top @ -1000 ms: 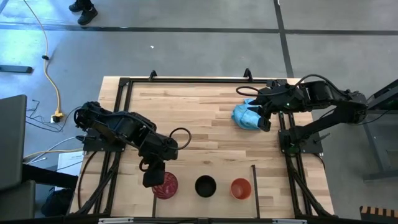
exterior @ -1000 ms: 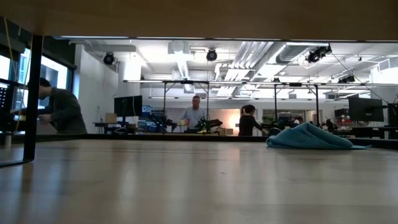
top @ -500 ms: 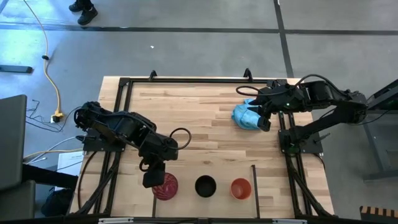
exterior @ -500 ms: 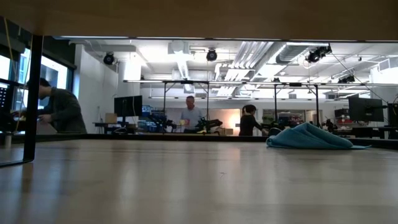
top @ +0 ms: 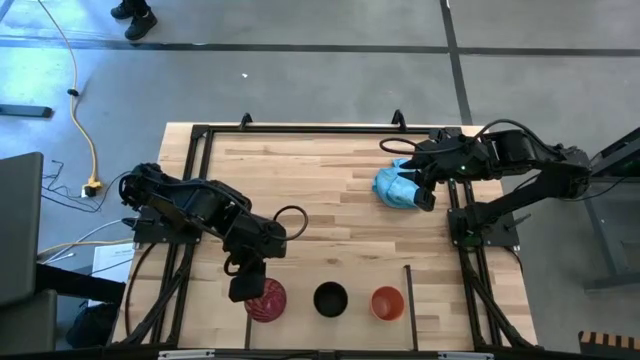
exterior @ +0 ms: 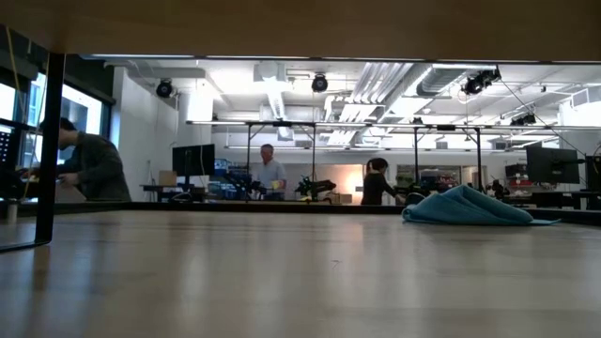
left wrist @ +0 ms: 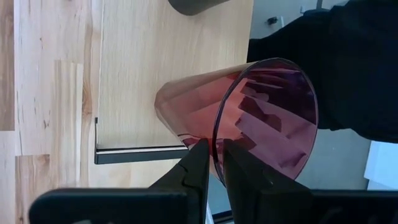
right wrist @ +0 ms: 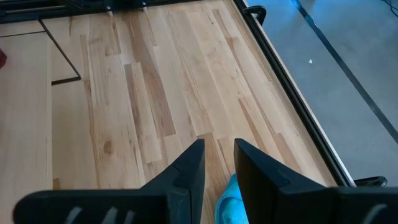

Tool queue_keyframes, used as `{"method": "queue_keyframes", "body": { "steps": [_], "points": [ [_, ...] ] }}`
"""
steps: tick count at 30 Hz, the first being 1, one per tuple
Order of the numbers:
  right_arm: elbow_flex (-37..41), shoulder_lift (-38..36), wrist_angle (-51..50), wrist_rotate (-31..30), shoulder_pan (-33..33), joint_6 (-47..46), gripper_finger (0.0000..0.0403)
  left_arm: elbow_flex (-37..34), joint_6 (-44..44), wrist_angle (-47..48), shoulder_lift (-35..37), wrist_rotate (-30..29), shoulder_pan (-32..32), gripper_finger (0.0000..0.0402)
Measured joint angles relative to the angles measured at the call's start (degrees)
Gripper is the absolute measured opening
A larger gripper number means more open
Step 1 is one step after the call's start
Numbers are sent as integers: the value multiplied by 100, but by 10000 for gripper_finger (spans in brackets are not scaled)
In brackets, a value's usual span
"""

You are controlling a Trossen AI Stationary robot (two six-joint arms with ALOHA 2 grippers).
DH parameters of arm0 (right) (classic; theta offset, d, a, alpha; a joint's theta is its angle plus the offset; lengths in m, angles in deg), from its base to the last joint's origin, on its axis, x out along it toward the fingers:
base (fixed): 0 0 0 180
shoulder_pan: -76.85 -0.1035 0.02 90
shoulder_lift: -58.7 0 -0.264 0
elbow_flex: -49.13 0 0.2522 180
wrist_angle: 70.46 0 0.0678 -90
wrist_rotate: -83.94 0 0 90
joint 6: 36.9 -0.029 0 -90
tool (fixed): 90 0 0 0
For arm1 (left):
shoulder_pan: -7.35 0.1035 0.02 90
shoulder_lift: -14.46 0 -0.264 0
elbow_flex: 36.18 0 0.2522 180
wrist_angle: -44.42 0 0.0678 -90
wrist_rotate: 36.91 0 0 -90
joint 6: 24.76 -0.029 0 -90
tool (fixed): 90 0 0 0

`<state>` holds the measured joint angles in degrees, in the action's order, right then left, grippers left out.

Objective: Stack small to large cups/mugs on shelf
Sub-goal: Put the red cup on the shelf

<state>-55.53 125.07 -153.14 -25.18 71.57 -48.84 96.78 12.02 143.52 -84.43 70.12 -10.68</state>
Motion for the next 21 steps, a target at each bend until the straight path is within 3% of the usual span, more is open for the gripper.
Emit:
{"method": "queue_keyframes", "body": {
  "steps": [21],
  "points": [
    [0,0,0,0,0,0,78,0,-173,-55,0,-7,1,35]
  ]
}}
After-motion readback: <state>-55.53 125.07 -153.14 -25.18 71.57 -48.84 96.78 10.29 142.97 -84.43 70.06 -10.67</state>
